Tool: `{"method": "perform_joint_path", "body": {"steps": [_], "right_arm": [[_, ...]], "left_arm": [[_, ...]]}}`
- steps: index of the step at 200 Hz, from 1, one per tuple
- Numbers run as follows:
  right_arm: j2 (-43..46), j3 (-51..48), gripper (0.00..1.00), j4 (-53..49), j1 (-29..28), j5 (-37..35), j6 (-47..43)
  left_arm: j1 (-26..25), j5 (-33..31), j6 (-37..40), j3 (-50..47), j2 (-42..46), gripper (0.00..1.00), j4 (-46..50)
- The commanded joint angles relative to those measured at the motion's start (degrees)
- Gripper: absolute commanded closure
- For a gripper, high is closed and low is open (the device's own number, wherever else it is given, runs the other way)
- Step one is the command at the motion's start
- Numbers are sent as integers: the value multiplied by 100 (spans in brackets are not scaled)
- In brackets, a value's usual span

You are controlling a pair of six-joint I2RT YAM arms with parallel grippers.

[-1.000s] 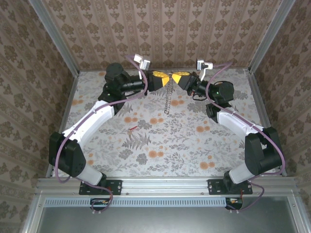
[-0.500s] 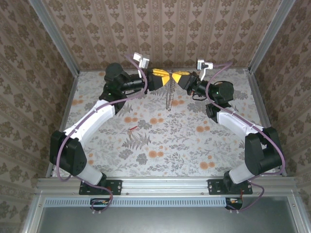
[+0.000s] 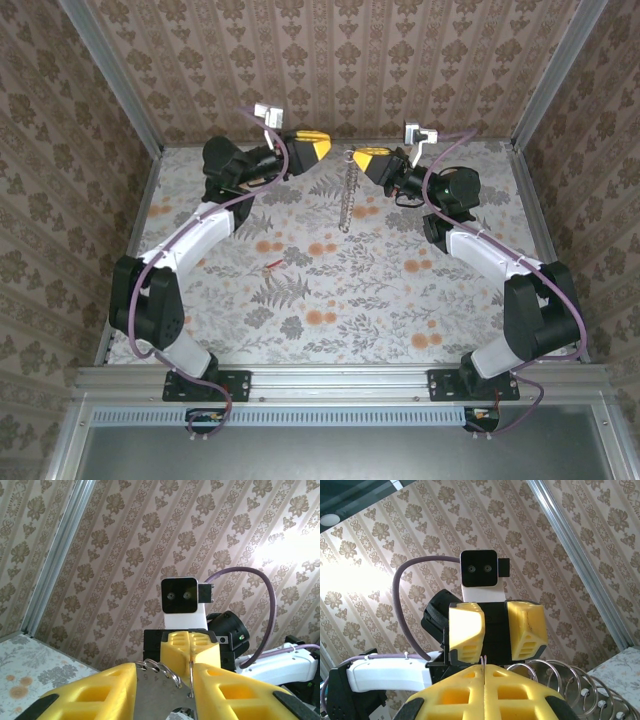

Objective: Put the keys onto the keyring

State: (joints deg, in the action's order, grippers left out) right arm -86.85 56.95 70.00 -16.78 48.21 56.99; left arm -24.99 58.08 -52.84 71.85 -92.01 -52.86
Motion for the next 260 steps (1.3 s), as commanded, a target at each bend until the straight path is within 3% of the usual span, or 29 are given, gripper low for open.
{"method": "perform_joint_path", "body": {"steps": [1, 115, 260], "right_arm": [[190, 212, 100, 119, -45, -116, -78], [198, 187, 100, 118, -41, -127, -94], [225, 141, 100, 102, -41, -100, -110]], "left_arm": [[-75, 192, -192, 78, -88, 64, -370], [-445, 356, -128, 181, -268, 62, -338], [-445, 135, -26, 274, -327, 70, -235]]}}
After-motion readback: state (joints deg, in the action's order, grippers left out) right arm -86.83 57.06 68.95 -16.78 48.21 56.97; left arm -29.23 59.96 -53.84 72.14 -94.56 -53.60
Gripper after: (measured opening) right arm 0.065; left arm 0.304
